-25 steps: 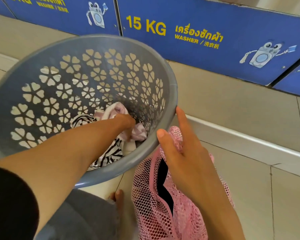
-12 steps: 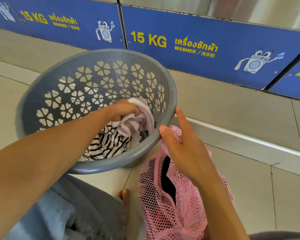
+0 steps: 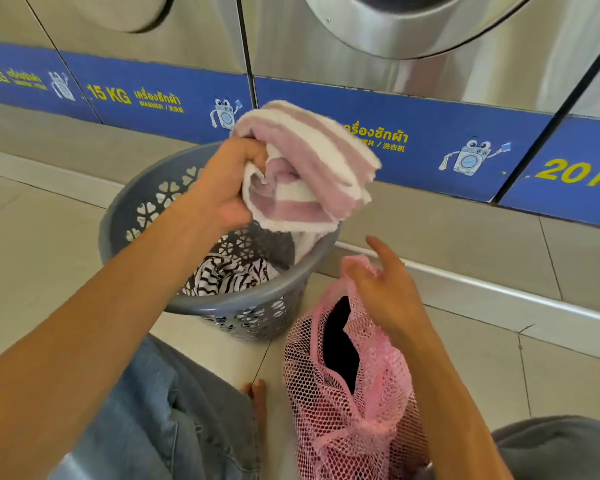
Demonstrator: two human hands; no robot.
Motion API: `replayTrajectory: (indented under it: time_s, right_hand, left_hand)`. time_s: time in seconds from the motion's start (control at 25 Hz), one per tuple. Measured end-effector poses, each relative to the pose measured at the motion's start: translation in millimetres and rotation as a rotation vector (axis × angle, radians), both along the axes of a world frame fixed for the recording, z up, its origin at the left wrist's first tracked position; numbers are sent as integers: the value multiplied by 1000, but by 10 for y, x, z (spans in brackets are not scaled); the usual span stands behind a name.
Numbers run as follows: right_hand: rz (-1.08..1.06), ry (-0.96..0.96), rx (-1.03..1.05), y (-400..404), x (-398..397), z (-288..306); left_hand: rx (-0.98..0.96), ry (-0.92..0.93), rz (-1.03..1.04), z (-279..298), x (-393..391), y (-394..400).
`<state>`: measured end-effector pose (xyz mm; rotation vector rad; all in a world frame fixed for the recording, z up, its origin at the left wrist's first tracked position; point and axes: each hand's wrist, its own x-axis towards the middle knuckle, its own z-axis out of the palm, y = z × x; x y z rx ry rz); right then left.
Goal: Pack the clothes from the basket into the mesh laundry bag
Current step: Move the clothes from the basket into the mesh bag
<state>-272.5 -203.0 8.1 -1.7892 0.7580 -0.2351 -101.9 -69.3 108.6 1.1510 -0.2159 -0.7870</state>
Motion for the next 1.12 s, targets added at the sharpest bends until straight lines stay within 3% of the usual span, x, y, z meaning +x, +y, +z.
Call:
replayTrajectory:
  time_s: [0.08, 0.16, 0.24, 0.36, 0.52, 0.72, 0.92, 1.12]
  right_hand:
    - [-64, -26, 33, -75, -148, 61]
    - [-120, -48, 50, -151, -274, 105]
    - [-163, -58, 52, -213, -374, 149]
    - [-190, -79, 63, -247, -495, 210]
    - [-208, -94, 54, -305, -553, 227]
    - [-197, -102, 38, -299, -543, 256]
    - [-187, -93, 28, -271, -538, 270]
    - [-198, -100, 46, -296, -574, 281]
  left_hand:
    - [-113, 29, -38, 93, -248, 103]
    - [-27, 1, -71, 67, -402, 108]
    - [275, -109, -88, -61, -467, 57]
    - [747, -485, -237, -396, -429, 2]
    - [1007, -789, -233, -551, -328, -50]
    - [1020, -543, -547, -512, -306, -33]
    - [888, -686, -101, -501, -429, -83]
    - [668, -577, -120, -340, -598, -124]
